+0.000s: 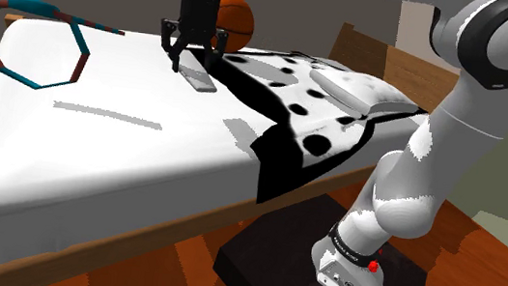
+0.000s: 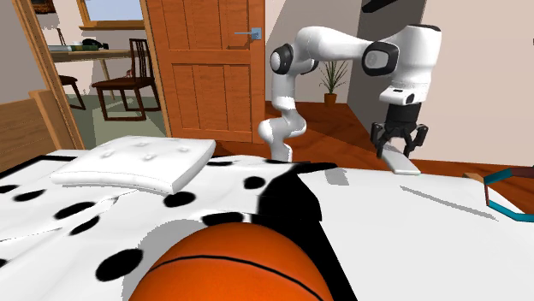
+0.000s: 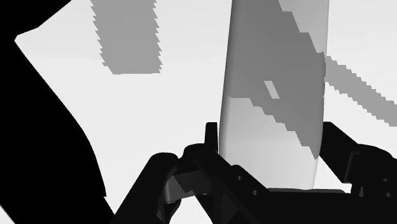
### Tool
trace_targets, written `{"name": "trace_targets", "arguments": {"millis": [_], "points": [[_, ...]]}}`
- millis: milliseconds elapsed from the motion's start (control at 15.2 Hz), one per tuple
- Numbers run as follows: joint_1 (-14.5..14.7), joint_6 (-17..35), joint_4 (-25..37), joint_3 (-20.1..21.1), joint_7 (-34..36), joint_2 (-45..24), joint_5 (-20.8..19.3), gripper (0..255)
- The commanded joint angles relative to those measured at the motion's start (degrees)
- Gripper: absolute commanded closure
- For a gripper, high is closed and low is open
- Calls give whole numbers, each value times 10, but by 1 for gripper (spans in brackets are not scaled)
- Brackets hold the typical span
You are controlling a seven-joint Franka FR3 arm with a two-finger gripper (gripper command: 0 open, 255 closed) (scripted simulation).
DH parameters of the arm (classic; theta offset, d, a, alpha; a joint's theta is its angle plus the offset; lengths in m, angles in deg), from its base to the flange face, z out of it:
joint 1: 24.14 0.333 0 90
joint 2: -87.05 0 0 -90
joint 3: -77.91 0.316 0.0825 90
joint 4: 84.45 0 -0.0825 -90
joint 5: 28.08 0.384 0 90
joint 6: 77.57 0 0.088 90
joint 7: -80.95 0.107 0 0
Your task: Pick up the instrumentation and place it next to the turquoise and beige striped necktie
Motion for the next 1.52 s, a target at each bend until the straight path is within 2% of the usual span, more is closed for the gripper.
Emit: {"name": "trace_targets", "arguments": {"millis": [0, 1056, 1452], "points": [[0, 16, -18, 0, 0, 2, 0, 255], [1, 139, -129, 1, 2, -10, -1, 255], [1, 139, -129, 1, 2, -10, -1, 255]]}}
